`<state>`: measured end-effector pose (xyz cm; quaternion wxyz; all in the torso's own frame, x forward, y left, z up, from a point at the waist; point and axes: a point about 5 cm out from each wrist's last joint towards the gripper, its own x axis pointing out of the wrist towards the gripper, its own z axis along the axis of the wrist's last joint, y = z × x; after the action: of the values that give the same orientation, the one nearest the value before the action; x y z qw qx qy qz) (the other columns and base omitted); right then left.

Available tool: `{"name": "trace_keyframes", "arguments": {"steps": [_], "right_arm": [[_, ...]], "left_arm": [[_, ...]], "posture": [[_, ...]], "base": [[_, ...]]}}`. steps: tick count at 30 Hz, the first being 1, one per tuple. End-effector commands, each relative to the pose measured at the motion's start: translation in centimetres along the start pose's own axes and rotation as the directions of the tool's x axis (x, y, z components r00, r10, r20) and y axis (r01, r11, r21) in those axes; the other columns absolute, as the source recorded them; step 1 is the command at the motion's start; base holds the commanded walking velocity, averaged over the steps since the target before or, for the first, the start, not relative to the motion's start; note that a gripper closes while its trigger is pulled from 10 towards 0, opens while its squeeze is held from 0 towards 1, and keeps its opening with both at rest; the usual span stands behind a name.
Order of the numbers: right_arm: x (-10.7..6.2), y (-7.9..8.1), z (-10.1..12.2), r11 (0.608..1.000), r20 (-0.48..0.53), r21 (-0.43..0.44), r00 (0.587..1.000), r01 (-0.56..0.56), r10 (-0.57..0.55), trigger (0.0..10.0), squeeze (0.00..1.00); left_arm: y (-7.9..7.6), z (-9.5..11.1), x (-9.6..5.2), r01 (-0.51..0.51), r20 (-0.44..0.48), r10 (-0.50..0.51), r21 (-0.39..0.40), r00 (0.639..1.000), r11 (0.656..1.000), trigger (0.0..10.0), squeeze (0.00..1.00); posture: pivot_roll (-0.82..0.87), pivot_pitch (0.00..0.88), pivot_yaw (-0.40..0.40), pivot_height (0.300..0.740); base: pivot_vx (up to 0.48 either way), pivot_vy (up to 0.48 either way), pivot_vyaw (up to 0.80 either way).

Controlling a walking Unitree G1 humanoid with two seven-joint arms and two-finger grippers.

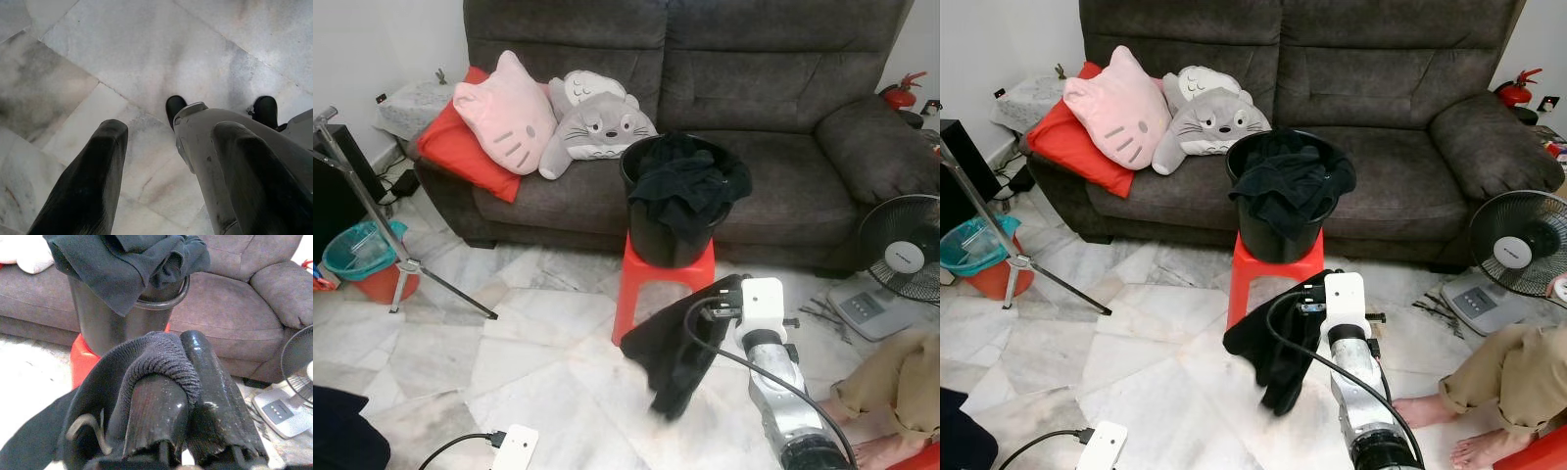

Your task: Hang hanger

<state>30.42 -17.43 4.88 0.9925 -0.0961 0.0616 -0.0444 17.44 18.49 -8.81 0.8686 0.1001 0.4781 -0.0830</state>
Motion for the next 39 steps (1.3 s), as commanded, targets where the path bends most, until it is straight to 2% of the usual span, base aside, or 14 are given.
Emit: {"name": "trace_keyframes", "arguments": {"steps": [1, 2, 5, 13, 22, 39], "right_arm": [[0.2, -0.1, 1.1, 1.0, 0.057, -0.006, 0.998, 0.011, -0.01, 10.0, 0.0], [0.1, -0.2, 1.0, 1.0, 0.056, -0.022, 0.998, 0.021, -0.02, 10.0, 0.0], [-0.2, -0.5, 1.1, 0.998, 0.074, 0.013, 0.995, 0.059, -0.06, 10.0, 0.0], [-0.4, -0.9, 1.6, 0.995, 0.104, 0.019, 0.99, 0.098, -0.099, 10.0, 0.0], [-0.4, -1.1, 1.6, 0.986, 0.089, 0.049, 0.982, 0.161, -0.164, 10.0, 0.0], [0.1, -0.8, 2.0, 0.99, 0.084, 0.04, 0.987, 0.133, -0.136, 10.0, 0.0]], "left_arm": [[0.2, -0.2, -0.1, -0.007, -0.006, 0.007, 0.001, 1.0, 1.0, 10.0, 0.0], [0.2, -0.2, -0.1, -0.007, -0.006, 0.007, 0.002, 1.0, 1.0, 10.0, 0.0], [0.2, -0.3, -0.1, -0.004, -0.009, 0.004, 0.007, 1.0, 1.0, 10.0, 0.0], [0.1, -0.5, -0.1, -0.002, -0.013, 0.002, 0.008, 1.0, 1.0, 10.0, 0.0], [0.1, -0.5, -0.1, -0.002, -0.014, 0.002, 0.007, 1.0, 1.0, 10.0, 0.0], [0.1, -0.2, -0.1, -0.003, -0.008, 0.003, -0.004, 1.0, 1.0, 10.0, 0.0]], "posture": [[0.06, 0.0, -0.002, 0.74], [0.06, 0.0, -0.001, 0.74], [0.05, 0.0, 0.001, 0.74], [0.05, 0.0, -0.001, 0.74], [0.05, 0.0, 0.0, 0.74], [0.06, 0.0, -0.007, 0.74]], "base": [[0.0, 0.0, 0.0], [0.0, 0.0, 0.0], [0.0, 0.0, 0.0], [0.0, 0.0, 0.0], [0.0, 0.0, 0.76], [0.0, 0.0, 0.8]]}}
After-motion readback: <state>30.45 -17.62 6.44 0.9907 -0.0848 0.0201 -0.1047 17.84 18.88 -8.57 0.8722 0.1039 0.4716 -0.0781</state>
